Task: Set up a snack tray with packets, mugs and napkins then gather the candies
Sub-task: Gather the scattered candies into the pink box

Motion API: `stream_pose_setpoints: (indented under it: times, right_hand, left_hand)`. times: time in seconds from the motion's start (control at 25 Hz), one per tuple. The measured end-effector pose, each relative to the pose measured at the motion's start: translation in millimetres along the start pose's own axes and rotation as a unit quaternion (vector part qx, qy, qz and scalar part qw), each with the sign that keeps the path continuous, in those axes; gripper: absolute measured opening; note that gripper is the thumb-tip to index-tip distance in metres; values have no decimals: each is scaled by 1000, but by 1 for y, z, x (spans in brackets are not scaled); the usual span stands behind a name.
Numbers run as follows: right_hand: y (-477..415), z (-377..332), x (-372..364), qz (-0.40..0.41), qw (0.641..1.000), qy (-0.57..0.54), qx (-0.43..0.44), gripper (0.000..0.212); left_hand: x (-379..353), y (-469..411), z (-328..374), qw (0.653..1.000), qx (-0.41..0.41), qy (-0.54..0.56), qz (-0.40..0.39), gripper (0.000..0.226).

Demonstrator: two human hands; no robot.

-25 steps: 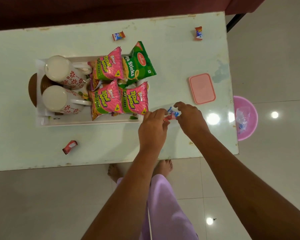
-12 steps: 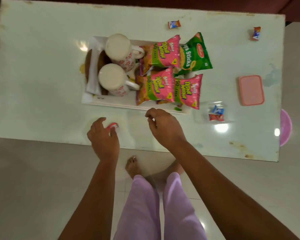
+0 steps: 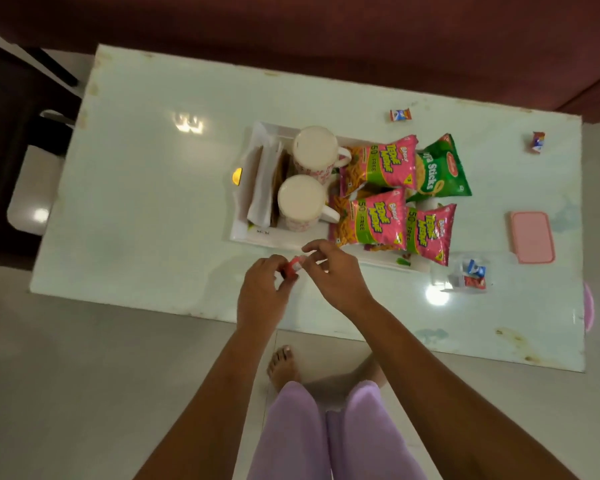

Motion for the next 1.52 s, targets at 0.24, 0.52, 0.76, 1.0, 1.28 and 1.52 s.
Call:
stream_pose_setpoints:
  times: [0.24, 0.52, 0.76, 1.0, 1.28, 1.52]
  right_hand:
    - [-23, 2, 63, 114, 969, -217, -36, 19]
    - [-52, 88, 266, 270, 915, -292, -67, 37]
    - [-131, 176, 402, 303, 932, 122, -154, 25]
    - [-185, 199, 427, 310, 922, 152, -176, 49]
    - [-202, 189, 416, 278, 950, 96, -105, 19]
    - [-167, 201, 370, 209, 943, -212, -149, 29]
  left_hand:
    - [-12, -38, 116, 993, -100, 55, 26, 18]
    - [-104, -74, 224, 978, -148, 133, -60, 15]
    - [-162, -132, 280, 983, -152, 71, -76, 12]
    - [-182, -192, 272, 992, -127, 7, -23, 11]
    - [-181, -267, 236, 982, -92, -163, 21, 35]
    - [-193, -299, 228, 943, -109, -309, -53, 39]
Point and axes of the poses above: each hand's wrist, its own y-axis away from the middle knuckle, its own x-axis out of the back of the hand, z = x × y, the point moved 7 cm from there along -y, towards the middle knuckle, and after that the axes turned 3 degrees about y, right-handed, at the moved point
